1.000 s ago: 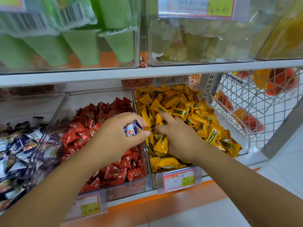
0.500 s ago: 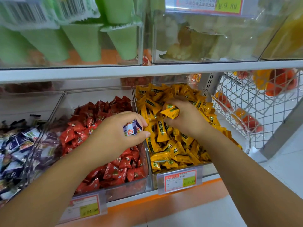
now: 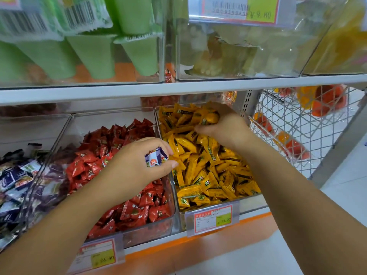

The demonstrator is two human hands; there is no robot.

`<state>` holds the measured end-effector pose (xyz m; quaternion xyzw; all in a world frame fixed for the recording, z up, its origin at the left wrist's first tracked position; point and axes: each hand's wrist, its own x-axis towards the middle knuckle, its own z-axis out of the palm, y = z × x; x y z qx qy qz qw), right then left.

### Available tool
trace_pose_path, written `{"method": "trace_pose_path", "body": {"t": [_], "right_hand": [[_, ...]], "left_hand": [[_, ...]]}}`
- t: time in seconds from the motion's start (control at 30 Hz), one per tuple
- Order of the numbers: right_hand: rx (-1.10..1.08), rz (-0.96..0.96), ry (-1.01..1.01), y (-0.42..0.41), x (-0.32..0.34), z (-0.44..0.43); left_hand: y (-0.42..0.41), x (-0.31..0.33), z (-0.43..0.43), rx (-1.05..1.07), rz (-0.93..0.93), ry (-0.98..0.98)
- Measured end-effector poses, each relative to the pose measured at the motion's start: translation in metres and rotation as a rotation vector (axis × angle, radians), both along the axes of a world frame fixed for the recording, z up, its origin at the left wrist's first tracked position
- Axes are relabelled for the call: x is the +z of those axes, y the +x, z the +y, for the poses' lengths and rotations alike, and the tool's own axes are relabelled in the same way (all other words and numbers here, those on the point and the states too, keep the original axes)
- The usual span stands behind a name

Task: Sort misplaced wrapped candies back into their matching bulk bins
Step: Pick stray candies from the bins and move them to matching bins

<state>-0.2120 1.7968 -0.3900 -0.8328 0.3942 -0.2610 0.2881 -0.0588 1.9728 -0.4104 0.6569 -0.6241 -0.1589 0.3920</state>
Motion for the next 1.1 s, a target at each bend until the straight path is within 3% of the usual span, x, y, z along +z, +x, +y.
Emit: {"method": "trace_pose_path", "body": {"t": [0.13,0.3,0.43,0.5,0.7,0.9,1.1], "right_hand": [[0.256,0.281,0.098,-0.019,0.015,0.012],[0.164,0.352,0.099,-0.079,0.055,0.013],[0.051,0.784,0.122,-0.1,0.038,0.018],[0.024,0.882,0.137,-0.095,0.014,0.021],[0.026,0.829,0.136,-0.074,-0.019,0.023],[0.02,0.471,0.123,-0.082,-0.008,0.006],[0.0,0.16,0.238,-0.067,-0.007,-0.003]], "left_hand": [[0.0,0.001,-0.001,0.004,-0.016,-0.002],[-0.001,0.0,0.0,0.008,-0.032,0.0],[-0.004,0.0,0.0,0.014,-0.028,-0.011],[-0.005,0.001,-0.001,0.017,-0.035,-0.022],[-0.009,0.003,0.0,0.061,-0.058,0.003],[-0.011,0.003,0.0,0.086,-0.076,0.02],[-0.013,0.004,-0.004,0.104,-0.102,0.029]]}}
